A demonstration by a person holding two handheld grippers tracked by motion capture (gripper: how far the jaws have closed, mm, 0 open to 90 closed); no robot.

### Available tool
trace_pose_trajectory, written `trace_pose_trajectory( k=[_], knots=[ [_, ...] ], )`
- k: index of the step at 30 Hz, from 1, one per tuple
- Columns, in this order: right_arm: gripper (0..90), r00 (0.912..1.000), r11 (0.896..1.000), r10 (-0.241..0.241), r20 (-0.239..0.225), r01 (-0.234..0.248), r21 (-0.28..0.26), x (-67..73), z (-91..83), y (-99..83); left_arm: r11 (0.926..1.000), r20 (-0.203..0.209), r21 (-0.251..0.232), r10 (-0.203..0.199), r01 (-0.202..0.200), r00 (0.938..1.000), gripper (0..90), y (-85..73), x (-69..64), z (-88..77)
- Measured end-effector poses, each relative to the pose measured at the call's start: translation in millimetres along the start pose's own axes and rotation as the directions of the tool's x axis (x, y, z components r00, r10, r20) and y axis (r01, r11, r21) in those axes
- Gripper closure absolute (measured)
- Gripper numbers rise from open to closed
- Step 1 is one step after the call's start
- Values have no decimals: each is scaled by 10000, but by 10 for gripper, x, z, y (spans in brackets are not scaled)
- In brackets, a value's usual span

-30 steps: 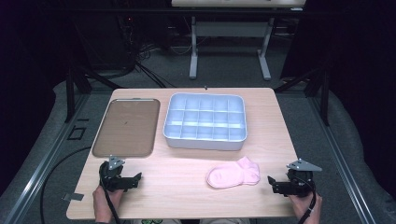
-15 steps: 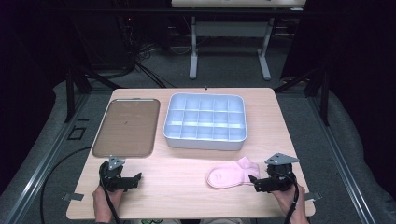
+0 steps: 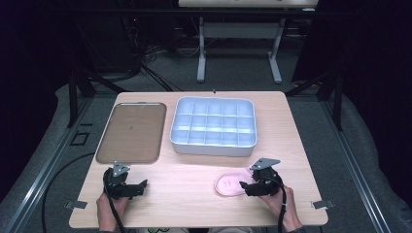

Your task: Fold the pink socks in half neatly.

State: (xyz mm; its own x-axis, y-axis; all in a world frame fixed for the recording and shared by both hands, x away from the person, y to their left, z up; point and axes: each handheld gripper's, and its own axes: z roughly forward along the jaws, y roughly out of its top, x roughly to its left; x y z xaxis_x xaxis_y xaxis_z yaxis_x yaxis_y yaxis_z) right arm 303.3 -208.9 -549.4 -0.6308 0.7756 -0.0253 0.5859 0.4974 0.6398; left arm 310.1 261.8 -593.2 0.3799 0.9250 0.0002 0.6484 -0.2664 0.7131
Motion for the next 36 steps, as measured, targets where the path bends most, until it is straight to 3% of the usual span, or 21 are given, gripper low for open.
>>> trace_pose_trajectory(
  k=[2, 8, 10, 19, 20, 25, 32, 36],
  knots=[
    [343, 9998, 9995, -207, 24, 207, 247, 20, 69, 16, 10000, 3, 5, -7, 7, 10000, 5, 0, -1, 0],
    [426, 9997, 9983, -242, -61, 245, 521, 66, 175, 43, 10000, 5, 9, -3, 3, 10000, 5, 0, -1, -1],
    [494, 9996, 9966, -264, -34, 266, 785, 84, 228, 52, 10000, 0, 7, 14, -14, 10000, 5, 0, 1, -1],
    [637, 9997, 9988, 65, -233, -54, 483, 69, 221, 6, 10000, 2, 5, 12, -12, 10000, 5, 0, 1, -1],
    [698, 9995, 9994, 196, -238, -189, 298, 51, 218, -18, 10000, 0, 5, 7, -7, 10000, 5, 0, 0, -1],
    [832, 9987, 9988, 486, -158, -485, 52, 7, 206, -64, 10000, 1, 3, -1, 1, 10000, 6, -1, -1, -1],
    [852, 9945, 9951, 962, -422, -970, -170, -26, 173, -59, 10000, -1, -9, 30, -30, 10000, 9, 0, -2, -3],
    [852, 9941, 9947, 875, -637, -906, -475, 39, 66, -22, 10000, 16, 12, 65, -65, 10000, 9, 0, 0, -4]
  ],
)
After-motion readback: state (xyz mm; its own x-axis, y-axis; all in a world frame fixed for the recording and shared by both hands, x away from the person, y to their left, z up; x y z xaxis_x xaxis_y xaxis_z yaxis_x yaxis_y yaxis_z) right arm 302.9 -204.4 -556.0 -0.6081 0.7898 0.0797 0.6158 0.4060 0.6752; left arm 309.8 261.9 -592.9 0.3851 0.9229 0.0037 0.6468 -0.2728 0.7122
